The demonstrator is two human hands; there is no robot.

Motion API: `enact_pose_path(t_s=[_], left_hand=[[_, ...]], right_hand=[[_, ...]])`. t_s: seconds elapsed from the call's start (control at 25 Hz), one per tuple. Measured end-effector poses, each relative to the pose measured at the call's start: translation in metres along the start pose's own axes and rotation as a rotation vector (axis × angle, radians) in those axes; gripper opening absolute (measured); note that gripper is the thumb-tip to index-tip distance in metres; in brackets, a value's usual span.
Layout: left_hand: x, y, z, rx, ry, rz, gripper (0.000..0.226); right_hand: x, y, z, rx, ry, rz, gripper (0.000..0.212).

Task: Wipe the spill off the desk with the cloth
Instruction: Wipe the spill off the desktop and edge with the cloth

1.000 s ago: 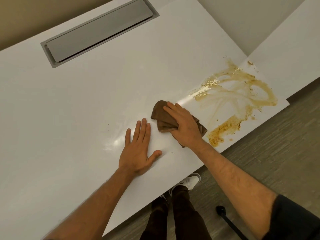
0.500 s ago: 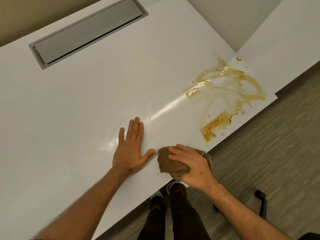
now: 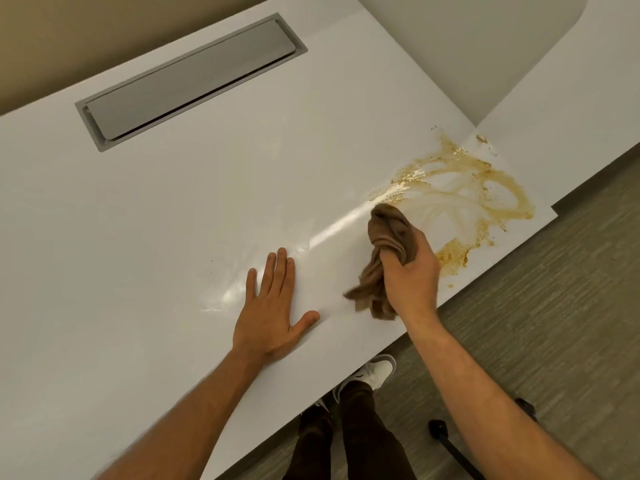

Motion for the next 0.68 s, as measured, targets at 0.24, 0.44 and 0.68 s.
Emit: enact_pose_path(t_s=[0.24, 0.44, 0.68], left_hand=[[-0.010, -0.008, 0.000, 0.054, -0.007, -0.273, 0.095], [-0.044, -0.031, 0.033, 0.048, 0.074, -0.014, 0.095], [-0.050, -0.021, 0.043, -0.008, 0.056, 0.079, 0.097]], right_hand=[[0.020, 0.062, 0.017, -0.013, -0.320, -0.671, 0.086], [0.016, 0.068, 0.034, 0.092, -0.365, -0.704, 0.100], [0.009, 0.091, 0.061, 0.086, -0.521, -0.781, 0.074]])
Point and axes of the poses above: each hand's wrist, its own z-axis towards the middle knuckle, its own y-axis out of the palm, x = y × z, the point moved 6 cm from there along z, towards the middle knuckle, and after that the axes turned 5 degrees about x, right-handed, at the moved point
